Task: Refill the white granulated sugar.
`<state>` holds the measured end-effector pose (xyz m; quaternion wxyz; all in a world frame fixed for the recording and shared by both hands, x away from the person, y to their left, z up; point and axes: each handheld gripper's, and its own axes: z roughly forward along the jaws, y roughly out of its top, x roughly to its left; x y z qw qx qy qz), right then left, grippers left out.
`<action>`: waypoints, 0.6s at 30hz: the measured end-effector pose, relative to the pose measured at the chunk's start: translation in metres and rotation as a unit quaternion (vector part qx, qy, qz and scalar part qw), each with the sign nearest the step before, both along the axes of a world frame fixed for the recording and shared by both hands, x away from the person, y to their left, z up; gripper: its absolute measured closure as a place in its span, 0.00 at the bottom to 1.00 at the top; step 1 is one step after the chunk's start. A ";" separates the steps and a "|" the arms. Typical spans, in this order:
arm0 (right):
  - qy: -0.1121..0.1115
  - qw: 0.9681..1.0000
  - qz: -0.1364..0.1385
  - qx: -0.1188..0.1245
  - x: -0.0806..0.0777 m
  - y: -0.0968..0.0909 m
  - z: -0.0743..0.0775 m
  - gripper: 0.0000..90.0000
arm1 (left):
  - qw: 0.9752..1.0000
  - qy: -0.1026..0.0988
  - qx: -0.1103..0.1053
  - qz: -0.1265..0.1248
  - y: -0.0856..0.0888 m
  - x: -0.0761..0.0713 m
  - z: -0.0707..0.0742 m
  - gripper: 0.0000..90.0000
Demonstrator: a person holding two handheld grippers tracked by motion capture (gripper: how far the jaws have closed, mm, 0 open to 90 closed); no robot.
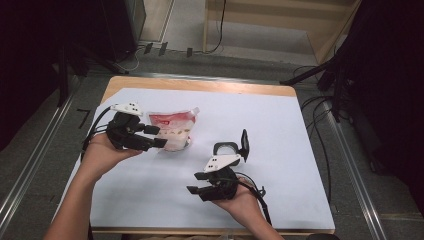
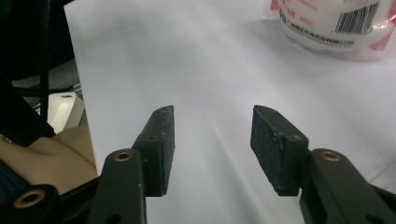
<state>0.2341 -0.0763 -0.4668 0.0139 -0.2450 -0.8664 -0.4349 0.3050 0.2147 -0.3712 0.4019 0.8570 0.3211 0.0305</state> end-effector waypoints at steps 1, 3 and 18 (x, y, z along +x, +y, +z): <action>0.000 1.000 0.000 -0.001 0.000 0.000 0.000 0.55 | 1.000 0.002 -0.006 0.001 0.003 0.000 -0.001 0.48; 0.001 1.000 -0.001 0.000 0.000 0.000 -0.001 0.55 | 1.000 0.002 -0.006 0.007 0.008 0.001 -0.001 0.48; 0.003 1.000 -0.001 -0.001 0.002 -0.002 -0.003 0.55 | 0.998 0.005 -0.010 0.061 0.025 0.012 -0.005 0.50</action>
